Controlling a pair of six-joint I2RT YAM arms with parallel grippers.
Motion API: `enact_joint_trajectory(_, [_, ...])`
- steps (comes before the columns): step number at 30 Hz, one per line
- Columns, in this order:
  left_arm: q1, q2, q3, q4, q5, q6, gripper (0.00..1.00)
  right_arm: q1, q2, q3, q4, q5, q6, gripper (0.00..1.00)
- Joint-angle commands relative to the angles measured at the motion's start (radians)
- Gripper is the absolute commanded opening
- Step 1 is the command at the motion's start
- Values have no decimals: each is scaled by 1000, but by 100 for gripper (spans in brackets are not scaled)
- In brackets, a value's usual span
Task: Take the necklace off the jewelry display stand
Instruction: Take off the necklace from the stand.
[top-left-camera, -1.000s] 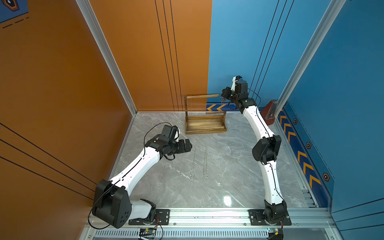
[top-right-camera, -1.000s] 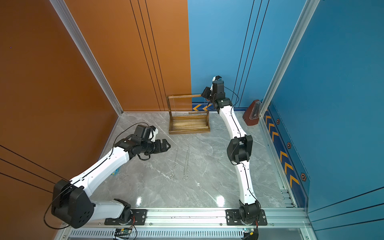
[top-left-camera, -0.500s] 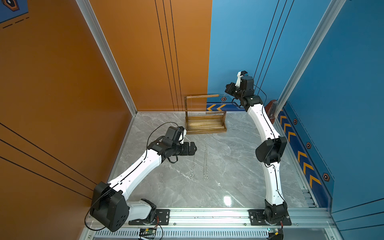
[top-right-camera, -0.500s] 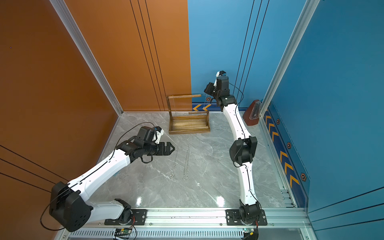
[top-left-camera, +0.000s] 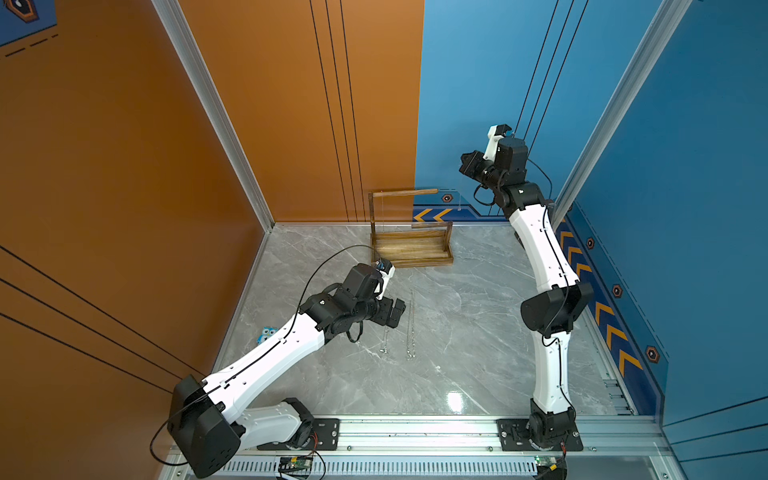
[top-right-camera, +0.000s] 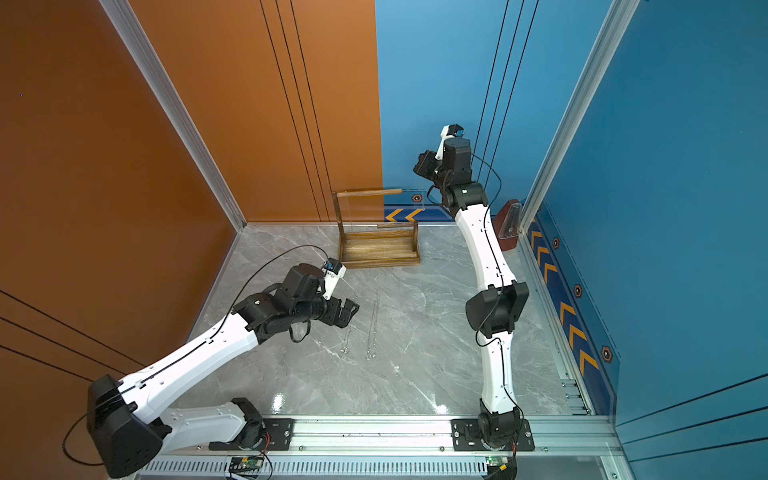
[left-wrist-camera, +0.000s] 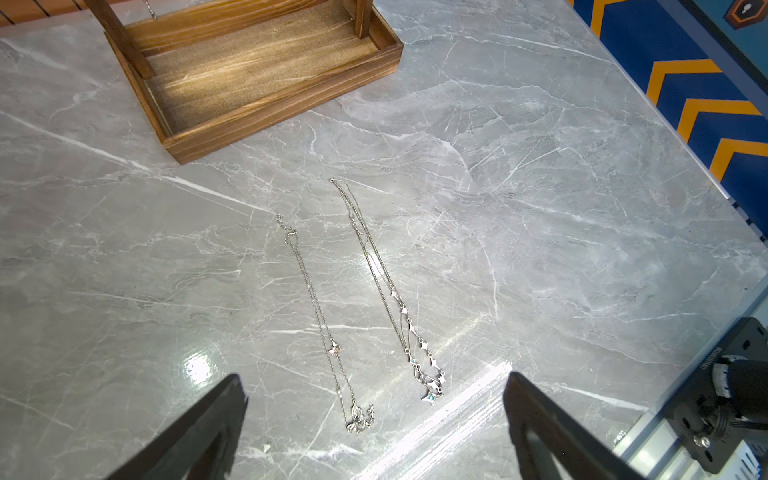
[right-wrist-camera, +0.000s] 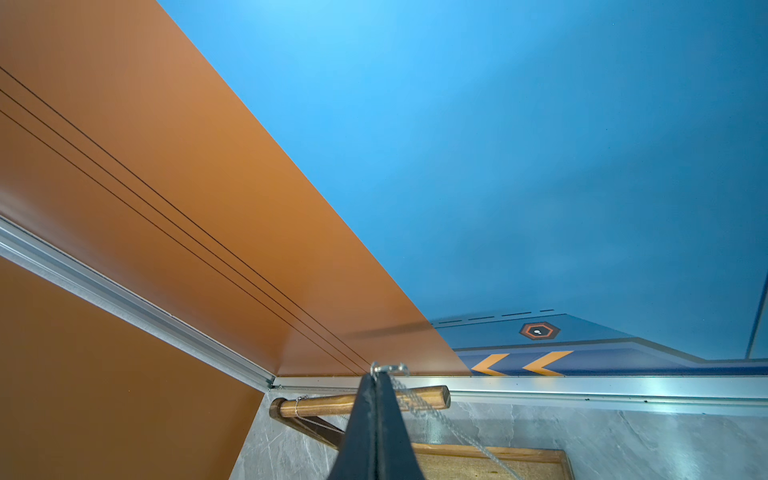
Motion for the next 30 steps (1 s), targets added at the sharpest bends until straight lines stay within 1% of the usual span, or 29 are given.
enact_joint_trajectory(1, [-8, -17, -4, 43, -26, 80, 98, 0, -85, -44, -32, -18, -30, 0])
enact_joint_trajectory(4, [-14, -11, 37, 50, 4, 84, 99, 1, -144, -94, -33, -19, -34, 0])
enact_joint_trajectory(8, [-52, 3, 118, 53, -49, 126, 98, 4, -222, -161, -32, -34, -40, 0])
enact_joint_trajectory(12, [-70, 74, 232, 68, -46, 138, 100, 10, -293, -214, -32, -51, -42, 0])
enact_joint_trajectory(15, [-68, 127, 282, 132, -18, 146, 97, 16, -346, -251, -31, -72, -42, 0])
enact_joint_trajectory(17, [-59, 158, 313, 178, 23, 147, 97, 20, -381, -277, -31, -80, -46, 0])
enact_joint_trajectory(21, [-17, 230, 392, 258, 186, 117, 94, 27, -453, -349, -31, -99, -47, 0])
enact_joint_trajectory(23, [-13, 259, 419, 299, 255, 130, 94, 36, -488, -390, -30, -103, -52, 0])
enact_joint_trajectory(27, [-12, 326, 504, 316, 337, 144, 95, 51, -553, -480, -17, -109, -54, 0])
enact_joint_trajectory(30, [-9, 372, 554, 315, 366, 144, 94, 62, -596, -545, -6, -115, -56, 0])
